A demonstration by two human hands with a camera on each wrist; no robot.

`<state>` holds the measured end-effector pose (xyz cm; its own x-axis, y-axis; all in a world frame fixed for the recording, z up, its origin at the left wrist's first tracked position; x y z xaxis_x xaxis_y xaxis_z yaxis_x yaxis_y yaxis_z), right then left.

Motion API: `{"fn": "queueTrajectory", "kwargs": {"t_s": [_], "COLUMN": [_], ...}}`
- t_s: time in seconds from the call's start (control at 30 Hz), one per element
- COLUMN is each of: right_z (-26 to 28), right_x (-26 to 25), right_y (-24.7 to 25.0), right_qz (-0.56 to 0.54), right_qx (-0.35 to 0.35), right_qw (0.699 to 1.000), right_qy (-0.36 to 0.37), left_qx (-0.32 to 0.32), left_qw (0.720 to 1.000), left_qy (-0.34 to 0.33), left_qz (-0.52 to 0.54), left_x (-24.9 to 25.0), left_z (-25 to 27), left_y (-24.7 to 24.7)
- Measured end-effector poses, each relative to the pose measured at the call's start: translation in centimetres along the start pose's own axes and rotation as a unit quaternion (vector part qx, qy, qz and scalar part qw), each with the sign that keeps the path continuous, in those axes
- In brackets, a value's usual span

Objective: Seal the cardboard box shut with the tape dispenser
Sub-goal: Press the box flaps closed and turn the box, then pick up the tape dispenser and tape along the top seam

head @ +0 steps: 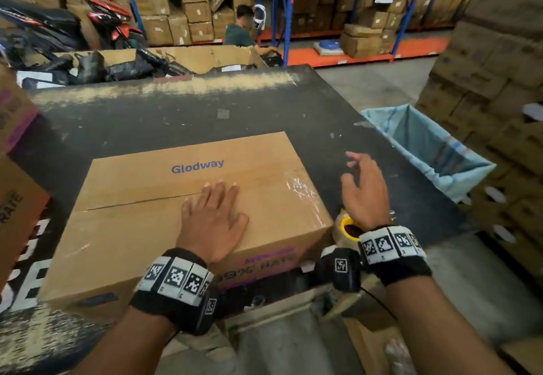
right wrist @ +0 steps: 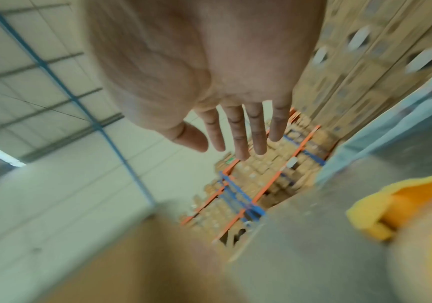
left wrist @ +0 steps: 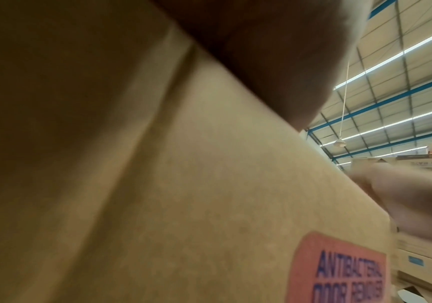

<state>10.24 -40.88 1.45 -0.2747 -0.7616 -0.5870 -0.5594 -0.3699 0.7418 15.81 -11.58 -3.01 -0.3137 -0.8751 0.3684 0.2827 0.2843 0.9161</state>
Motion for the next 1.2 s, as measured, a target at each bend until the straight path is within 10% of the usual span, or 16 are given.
{"fn": "queueTrajectory", "kwargs": {"t_s": [0.13,0.23,0.5,0.67,0.9,1.2], "right_z": [0.1,1.6,-2.3,-7.7,-6.2,-4.2], "right_x": [10.7,14.3,13.8,2.6,-15.6,-17.1], "right_y": [-2.5,-6.0,-2.9,3.2,-2.5,-7.8], "right_qz": [0.145,0.244,0.052,-0.187,-0.004,0.075], "right_qx": [-0.132,-0.256,-0.187,-0.137,-0.241,-0.304], "right_qw": [0.961,0.918,0.964,0.972,0.908,0.860], "right_qy": [-0.193,-0.183,-0.184,-0.027,0.342,0.402], "left_qx": [0.022,0.036,0.045,0.041,0.049,0.017], "left_qw": [1.000,0.999,0.999,0.999,0.998,0.989], "left_qy": [-0.009,-0.017,-0.010,-0.002,-0.006,-0.011], "left_qz": [-0.002,-0.003,0.011,0.026,0.033,0.148], "left_x": [0.2,0.2,0.5,0.5,0.6,-0.5], "left_z": [0.2,0.3,0.6,0.6,0.8,2.1], "left_y": [0.0,0.1,0.2,0.2,0.5,3.0]}}
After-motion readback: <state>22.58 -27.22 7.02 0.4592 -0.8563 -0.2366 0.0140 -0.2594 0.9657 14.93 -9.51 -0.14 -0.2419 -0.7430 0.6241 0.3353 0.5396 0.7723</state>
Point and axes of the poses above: each hand's wrist, its own z-axis away from the middle knuckle, its own y-axis out of the back of the hand, x = y × z, the point moved 6 cm from there along -z, towards the middle knuckle, and after that the axes turned 11 degrees about z, right-handed, at the moved point
